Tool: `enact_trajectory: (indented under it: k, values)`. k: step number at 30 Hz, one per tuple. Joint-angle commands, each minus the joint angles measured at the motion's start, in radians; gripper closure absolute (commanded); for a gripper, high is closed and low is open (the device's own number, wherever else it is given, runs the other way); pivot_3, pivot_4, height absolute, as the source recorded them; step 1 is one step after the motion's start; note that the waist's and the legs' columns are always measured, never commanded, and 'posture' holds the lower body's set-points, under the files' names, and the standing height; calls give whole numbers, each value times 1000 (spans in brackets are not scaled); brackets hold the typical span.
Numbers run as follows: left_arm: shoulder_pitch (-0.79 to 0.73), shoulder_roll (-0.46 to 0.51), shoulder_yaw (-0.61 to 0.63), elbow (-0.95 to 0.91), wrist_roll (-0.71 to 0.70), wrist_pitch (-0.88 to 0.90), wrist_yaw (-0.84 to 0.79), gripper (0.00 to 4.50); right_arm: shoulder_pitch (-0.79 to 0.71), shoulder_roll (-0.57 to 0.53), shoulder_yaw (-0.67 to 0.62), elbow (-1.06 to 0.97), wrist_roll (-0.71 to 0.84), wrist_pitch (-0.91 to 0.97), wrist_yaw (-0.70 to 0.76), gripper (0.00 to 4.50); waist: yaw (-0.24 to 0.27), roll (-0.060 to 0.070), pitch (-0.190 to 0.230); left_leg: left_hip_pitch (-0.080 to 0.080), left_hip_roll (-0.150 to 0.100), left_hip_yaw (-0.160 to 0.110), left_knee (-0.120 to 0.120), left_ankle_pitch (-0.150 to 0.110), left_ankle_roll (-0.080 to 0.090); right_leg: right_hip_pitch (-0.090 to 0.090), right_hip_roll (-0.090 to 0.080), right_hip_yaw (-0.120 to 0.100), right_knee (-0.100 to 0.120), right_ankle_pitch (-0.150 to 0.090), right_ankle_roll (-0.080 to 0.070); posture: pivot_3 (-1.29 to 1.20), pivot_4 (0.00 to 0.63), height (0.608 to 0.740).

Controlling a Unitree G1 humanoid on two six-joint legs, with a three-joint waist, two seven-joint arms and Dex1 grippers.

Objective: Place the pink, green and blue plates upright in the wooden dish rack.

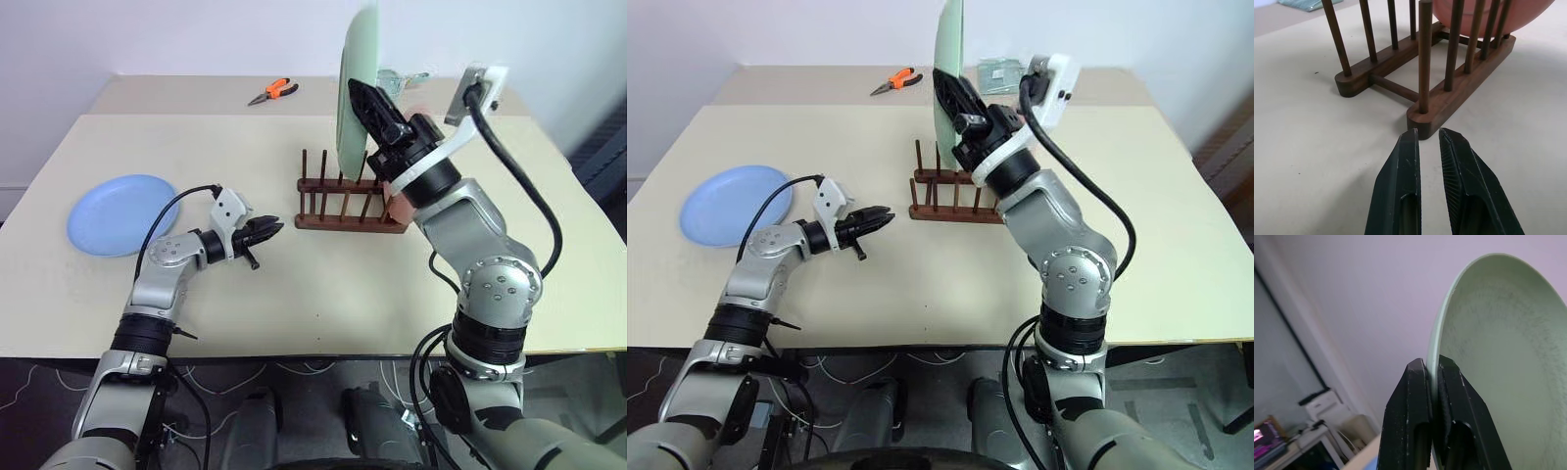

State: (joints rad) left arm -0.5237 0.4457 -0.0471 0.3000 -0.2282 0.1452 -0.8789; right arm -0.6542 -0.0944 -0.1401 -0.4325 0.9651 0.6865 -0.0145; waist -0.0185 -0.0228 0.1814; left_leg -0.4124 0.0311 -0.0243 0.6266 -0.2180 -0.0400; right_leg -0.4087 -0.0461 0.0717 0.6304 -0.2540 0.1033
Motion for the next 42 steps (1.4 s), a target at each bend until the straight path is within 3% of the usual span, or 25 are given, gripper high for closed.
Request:
enact_trajectory:
  k: [1,14,17,20,23,27,32,36,40,42]
  values:
    - [4,12,23,-50,-17,-3,-6,3857,-19,3,-3,-10,-7,-36,14,4483,-1,0,0,0,0,0,0,0,0,0,0,0,0,0,0,0,150,732]
    - [6,21,15,-60,-13,5,-31,3857,-8,11,-46,183,22,17,-12,4483,-3,0,0,0,0,0,0,0,0,0,0,0,0,0,0,0,150,732]
    - [4,20,15,-59,-12,5,-33,3857,-22,-2,-53,226,10,15,7,3485,-6,0,0,0,0,0,0,0,0,0,1,0,0,0,0,0,150,732]
    - [5,21,17,-60,-12,7,-34,3857,-32,-22,-46,240,-27,3,28,1977,-6,0,0,0,0,0,0,0,0,0,1,0,0,0,0,0,150,732]
    - [13,28,26,-71,-35,48,-47,3857,-44,-100,23,208,-161,-36,92,486,-6,0,0,0,0,0,0,0,0,0,1,0,0,0,0,0,150,732]
    - [12,41,54,-77,-65,108,-44,2577,-63,-231,120,141,-339,-100,188,422,-5,0,0,0,0,0,-1,0,0,-1,1,0,0,0,0,0,150,732]
    - [-17,56,128,-37,-39,85,70,52,-73,-380,208,56,-498,-156,317,422,-4,0,0,0,0,0,-1,0,0,-1,1,0,0,0,0,0,150,732]
    - [-97,108,286,126,30,10,391,17,-69,-490,299,11,-635,-213,437,211,-5,-1,1,0,0,0,0,0,0,-2,1,0,0,0,0,0,150,732]
    - [-186,190,473,331,54,15,797,17,-36,-470,361,-11,-708,-242,461,211,-17,-3,1,0,1,0,-1,0,0,-2,1,0,0,2,4,0,150,732]
    - [-196,227,550,388,35,23,902,17,-18,-450,373,-8,-723,-249,471,211,-23,-4,1,0,0,0,-1,0,0,-2,0,-1,0,2,5,0,150,732]
